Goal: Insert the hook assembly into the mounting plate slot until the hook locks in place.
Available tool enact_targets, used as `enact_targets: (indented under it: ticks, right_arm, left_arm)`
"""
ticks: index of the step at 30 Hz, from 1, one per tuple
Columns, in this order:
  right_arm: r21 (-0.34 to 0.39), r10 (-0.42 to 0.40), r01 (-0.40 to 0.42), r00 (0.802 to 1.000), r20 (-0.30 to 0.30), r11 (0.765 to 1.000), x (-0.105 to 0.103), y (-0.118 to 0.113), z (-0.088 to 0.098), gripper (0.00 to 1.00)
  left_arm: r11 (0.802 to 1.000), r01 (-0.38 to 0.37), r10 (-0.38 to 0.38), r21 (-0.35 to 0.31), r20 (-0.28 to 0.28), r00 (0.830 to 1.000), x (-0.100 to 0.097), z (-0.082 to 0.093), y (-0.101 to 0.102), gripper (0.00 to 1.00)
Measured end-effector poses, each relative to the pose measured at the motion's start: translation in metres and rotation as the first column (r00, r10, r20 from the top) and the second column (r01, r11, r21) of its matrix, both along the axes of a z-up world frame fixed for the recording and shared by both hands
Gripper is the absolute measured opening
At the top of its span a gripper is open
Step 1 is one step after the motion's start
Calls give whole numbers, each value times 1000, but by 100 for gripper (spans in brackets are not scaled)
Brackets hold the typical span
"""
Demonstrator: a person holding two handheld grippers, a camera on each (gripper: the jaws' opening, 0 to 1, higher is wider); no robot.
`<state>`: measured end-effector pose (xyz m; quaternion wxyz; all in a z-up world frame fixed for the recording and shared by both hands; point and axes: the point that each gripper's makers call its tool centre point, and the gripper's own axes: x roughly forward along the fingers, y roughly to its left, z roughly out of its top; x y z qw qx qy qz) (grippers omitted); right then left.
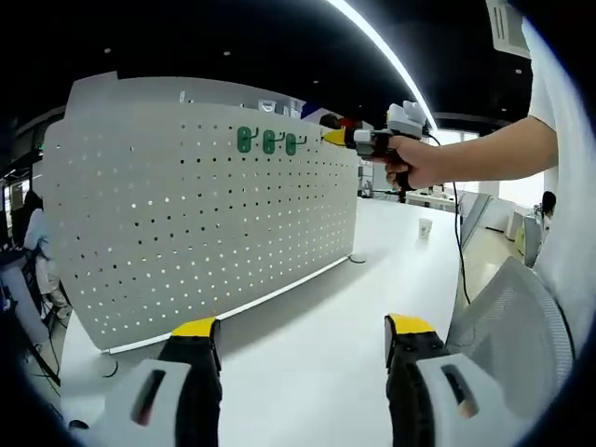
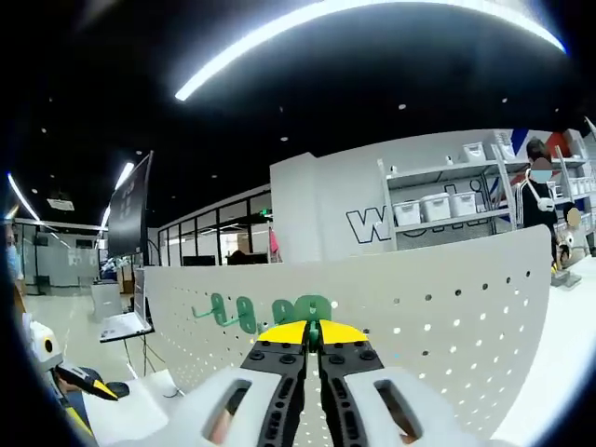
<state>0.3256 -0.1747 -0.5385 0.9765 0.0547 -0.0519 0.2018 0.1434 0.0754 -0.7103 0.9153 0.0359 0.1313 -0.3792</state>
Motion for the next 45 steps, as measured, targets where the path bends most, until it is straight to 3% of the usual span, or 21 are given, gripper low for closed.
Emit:
enact_targets:
  ticks: [20, 22, 35, 45]
  right_arm:
    - [-60, -39, 39, 999, 3, 997, 22, -1, -5, 1]
    - [-91, -46, 47, 999, 8, 995, 23, -1, -7, 1]
    - [-88, -66, 65, 998, -1, 994, 32, -4, -12, 1]
    - [-164, -145, 146, 989, 20, 976, 34, 0, -13, 1]
  left_arm:
    - [999, -43, 43, -13, -5, 999, 1, 1, 9, 72]
    - [999, -44, 44, -14, -6, 999, 1, 1, 9, 72]
    - [998, -65, 64, -26, -7, 998, 6, 3, 12, 71]
    - [997, -67, 66, -32, -10, 998, 7, 3, 10, 70]
